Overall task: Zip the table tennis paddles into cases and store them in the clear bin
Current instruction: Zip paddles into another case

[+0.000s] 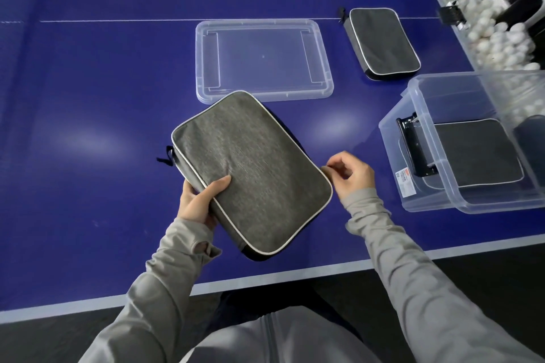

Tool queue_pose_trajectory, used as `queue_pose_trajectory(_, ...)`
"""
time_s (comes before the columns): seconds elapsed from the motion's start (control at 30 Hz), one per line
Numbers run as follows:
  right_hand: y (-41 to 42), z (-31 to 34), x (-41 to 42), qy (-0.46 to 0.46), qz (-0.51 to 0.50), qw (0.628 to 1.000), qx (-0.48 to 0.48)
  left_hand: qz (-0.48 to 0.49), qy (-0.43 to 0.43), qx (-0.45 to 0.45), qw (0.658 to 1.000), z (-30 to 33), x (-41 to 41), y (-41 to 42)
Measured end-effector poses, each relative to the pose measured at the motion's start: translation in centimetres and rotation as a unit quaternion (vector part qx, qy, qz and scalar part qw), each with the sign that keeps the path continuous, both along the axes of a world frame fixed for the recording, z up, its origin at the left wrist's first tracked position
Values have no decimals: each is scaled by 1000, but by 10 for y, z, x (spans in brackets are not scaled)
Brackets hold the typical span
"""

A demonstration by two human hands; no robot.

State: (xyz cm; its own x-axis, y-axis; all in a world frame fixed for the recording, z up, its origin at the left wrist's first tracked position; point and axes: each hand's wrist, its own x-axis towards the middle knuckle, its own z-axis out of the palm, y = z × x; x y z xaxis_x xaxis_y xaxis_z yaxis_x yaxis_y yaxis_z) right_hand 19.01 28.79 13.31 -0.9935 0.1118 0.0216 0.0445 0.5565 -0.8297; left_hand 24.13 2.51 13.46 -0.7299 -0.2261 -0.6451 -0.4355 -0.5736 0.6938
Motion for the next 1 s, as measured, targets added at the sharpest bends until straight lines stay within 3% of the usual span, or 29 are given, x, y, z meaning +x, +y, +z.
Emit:
queue_pose_trajectory(0.2, -11, 16, -21, -62, 51, 994, -72, -118, 77, -45, 989, 4, -11, -10)
queue_pose_trajectory(0.33, -14, 24, -40, -74, 41, 993, -79, -212, 125, -118, 962, 4, -16, -9)
queue_pose_trajectory(0.5, -11, 23, -45, -93, 10, 991, -91, -252, 148, -154, 944, 7, -21, -12)
queue_pose_trajectory(0.77, 5, 41, -62, -76, -18, 990, -115, -391, 175, -259, 866, 22, -28, -22)
queue_pose_trajectory(1.0, 9, 46, -66, -68, 16, 994, -83, -433, 160, -315, 829, 33, -35, -28)
